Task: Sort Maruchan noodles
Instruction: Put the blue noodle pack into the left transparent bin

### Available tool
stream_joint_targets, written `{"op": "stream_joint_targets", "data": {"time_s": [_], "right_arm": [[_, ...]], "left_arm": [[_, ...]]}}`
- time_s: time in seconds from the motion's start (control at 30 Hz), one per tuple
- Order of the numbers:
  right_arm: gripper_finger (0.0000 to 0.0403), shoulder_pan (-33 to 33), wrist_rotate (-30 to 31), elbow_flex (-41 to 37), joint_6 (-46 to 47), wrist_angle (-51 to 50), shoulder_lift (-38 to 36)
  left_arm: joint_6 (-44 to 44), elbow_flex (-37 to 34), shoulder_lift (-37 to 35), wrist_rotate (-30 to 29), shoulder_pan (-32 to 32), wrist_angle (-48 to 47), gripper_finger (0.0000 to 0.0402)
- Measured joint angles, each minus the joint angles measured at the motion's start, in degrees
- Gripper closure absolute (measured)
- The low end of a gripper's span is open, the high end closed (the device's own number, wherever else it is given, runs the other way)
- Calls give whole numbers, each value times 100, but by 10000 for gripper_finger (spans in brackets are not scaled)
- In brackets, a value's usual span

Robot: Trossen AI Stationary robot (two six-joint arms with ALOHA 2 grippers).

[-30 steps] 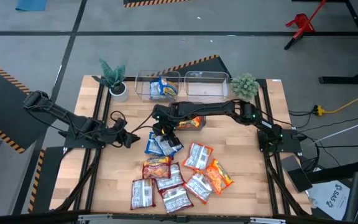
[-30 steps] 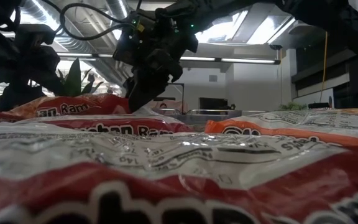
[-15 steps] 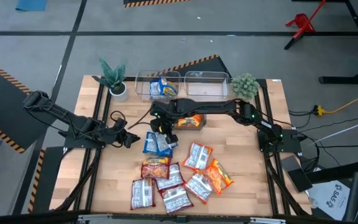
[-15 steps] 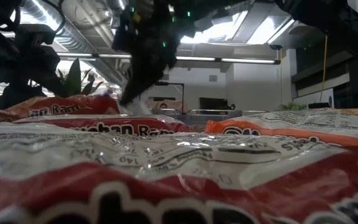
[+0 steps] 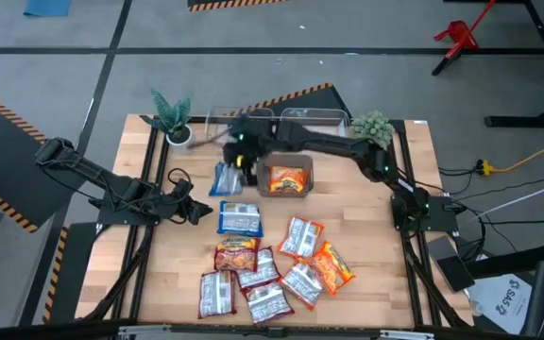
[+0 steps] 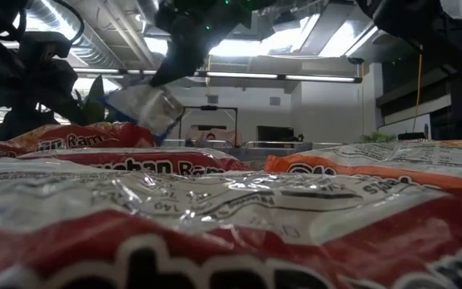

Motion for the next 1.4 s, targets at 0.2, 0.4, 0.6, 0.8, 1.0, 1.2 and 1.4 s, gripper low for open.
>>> {"op": "stream_joint_targets", "data": {"time_s": [0.2,0.4,0.6,0.8,1.0,1.2,1.4], "right_arm": [[403,-532,42,-4,128,266,-10],[403,-853,-20,-2,237,963,-10],[403,-1070,-23,-2,246,1798,-10],[403,-1345,30,1,220,2318,9],[403,-1552,-53,2,196,2321,344],[403,-1554,-227,2,77,2390,727],[403,-1553,-284,1,62,2174,878]], "left_arm": [[0,0,2,-128,0,-14,234],[0,0,0,-300,0,-24,234],[-2,0,-1,-349,0,-25,234],[-9,-2,-1,-452,0,-25,234],[-17,-2,-1,-480,0,-27,234],[-26,-2,-1,-738,0,-29,234],[-46,-2,1,-756,0,-27,234]]}}
